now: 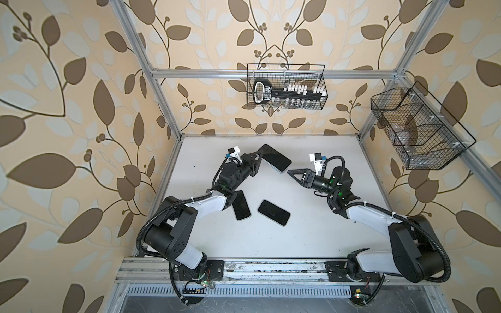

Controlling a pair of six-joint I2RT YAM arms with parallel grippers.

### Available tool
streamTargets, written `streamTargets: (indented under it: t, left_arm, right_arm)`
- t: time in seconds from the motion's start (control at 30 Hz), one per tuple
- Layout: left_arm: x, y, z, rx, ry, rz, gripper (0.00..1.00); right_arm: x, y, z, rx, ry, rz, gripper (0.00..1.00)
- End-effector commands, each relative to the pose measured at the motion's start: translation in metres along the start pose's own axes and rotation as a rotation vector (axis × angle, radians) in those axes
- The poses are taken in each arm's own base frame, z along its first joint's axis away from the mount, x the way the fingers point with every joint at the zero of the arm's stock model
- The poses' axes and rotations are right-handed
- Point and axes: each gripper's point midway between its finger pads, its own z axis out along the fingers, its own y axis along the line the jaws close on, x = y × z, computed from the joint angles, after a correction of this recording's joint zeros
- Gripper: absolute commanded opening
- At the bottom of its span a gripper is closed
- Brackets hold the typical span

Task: Take the phone out of the phone case
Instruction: 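Hold the cased phone in the left gripper while the right gripper hovers nearby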

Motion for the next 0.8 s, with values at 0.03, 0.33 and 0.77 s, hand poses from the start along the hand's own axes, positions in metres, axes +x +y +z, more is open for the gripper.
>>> streamTargets:
  t: [0.03, 0.33, 0.77]
  left_arm:
    - [0.004, -0.062, -0.005, 0.198, 0.001, 0.01, 0.0]
    - [0.013, -0.073, -0.005, 0.22, 0.021, 0.005, 0.0]
    - [0.025, -0.09, -0.002, 0.259, 0.052, 0.0, 0.0]
  right_arm:
    - [-0.014, 0.009, 0.005, -0.034, -0.025, -0.019, 0.97]
    - [-0.016, 0.0, 0.007, -0.025, -0.028, -0.006, 0.96]
    - [-0.014, -0.012, 0.002, -0.011, -0.039, 0.008, 0.96]
